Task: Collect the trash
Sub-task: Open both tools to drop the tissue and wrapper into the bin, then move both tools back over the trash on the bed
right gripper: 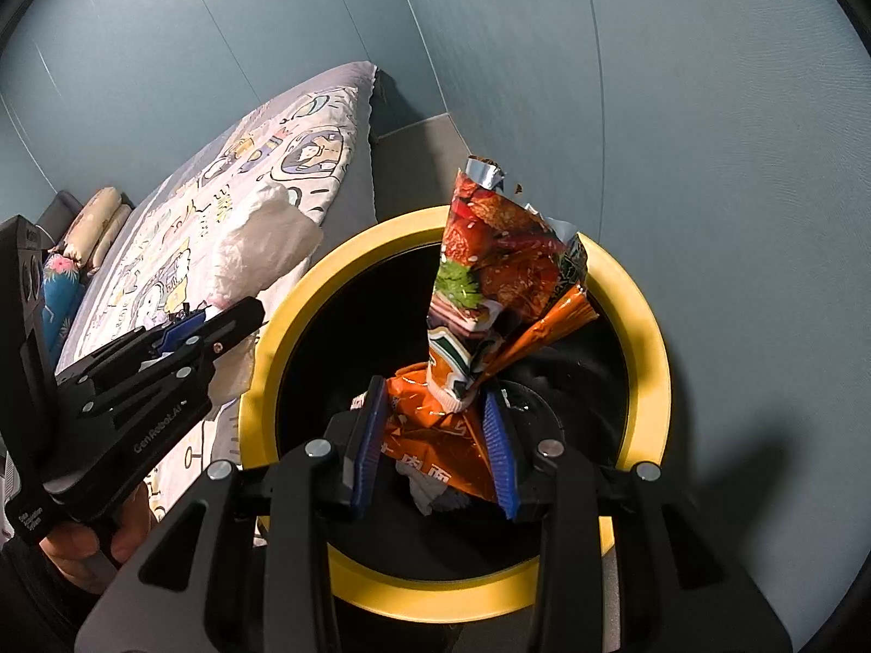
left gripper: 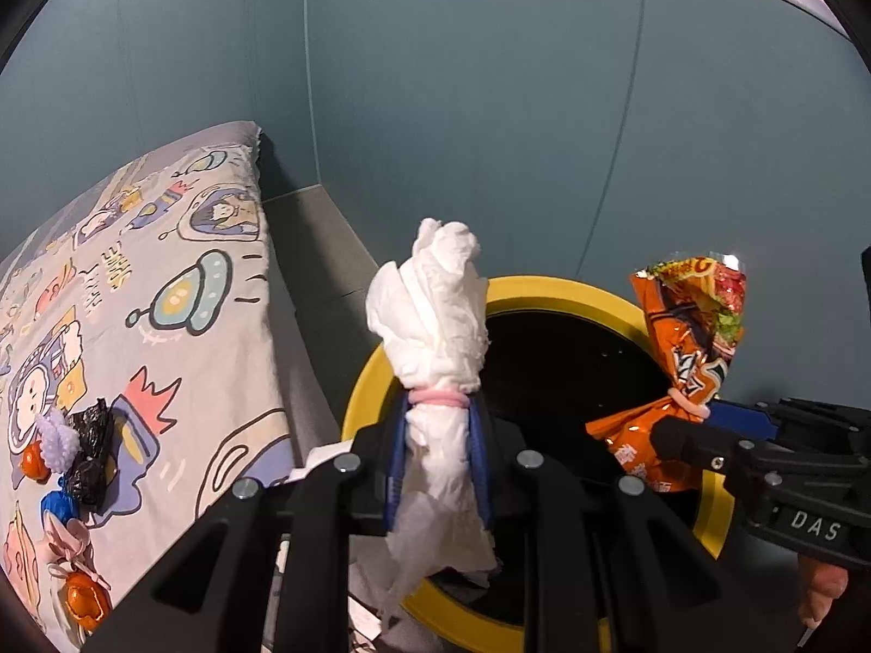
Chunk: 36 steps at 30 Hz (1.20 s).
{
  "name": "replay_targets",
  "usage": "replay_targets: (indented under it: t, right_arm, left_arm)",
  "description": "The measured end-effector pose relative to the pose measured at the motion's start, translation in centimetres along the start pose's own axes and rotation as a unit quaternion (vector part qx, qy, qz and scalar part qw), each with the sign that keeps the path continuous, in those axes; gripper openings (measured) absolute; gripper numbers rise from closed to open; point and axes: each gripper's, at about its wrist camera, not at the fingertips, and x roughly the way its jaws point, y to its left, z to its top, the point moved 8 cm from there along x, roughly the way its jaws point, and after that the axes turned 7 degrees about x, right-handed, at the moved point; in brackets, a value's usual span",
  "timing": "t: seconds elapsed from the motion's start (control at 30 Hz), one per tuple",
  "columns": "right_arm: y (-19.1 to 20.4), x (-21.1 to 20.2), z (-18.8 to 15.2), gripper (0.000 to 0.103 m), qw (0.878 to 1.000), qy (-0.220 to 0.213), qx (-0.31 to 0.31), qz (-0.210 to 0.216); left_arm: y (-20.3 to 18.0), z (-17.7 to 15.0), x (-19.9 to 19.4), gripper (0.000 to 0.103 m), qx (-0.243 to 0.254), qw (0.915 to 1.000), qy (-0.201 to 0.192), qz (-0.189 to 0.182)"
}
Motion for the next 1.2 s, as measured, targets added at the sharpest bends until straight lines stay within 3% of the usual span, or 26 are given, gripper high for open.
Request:
replay_targets:
  t: [0.3,0.4,0.57,0.67,0.87,1.2]
  right_arm:
    - [-0.2,0.0,0.2,0.036,1.0,-0.004,0.005,-0.001]
    - [-0.2,-0.6,0.4,0.038,1.0,-0.011,0.008,0.0]
    - [-0.6,-1.5,0.6,0.046,1.0,-0.024,0.018,-0.006]
    - [-0.9,-1.9,0.7,0.048,0.999,-0.03,0.024,-0.009]
    - [0.6,-2.7,0.6,0.058,0.999,-0.043,0.018,0.004]
    - [10.2,-1.9,0.3,0.065,0.997,-0.039,-0.053,0.047]
  left_arm:
    - [-0.9,0.7,0.0,0.021,-0.001,0.9997,0.004,-0.025]
    - [-1.0,0.7,-0.1,0.026,-0.005,0.9995,0.008,-0.03]
    - [-0.5,0.7,-0.8,0.056,-0.024,0.9991,0.003,-0.036]
    - [0.4,0.7,-1.4,0.067,-0.029,0.9992,-0.002,-0.027]
    - [4.8,-0.2,-3.5,0.082,-0.068,0.9975,-0.017,-0.004]
    - [15.6,-3.2,-6.9,0.087,-0.135,0.9884,-0.019,0.067]
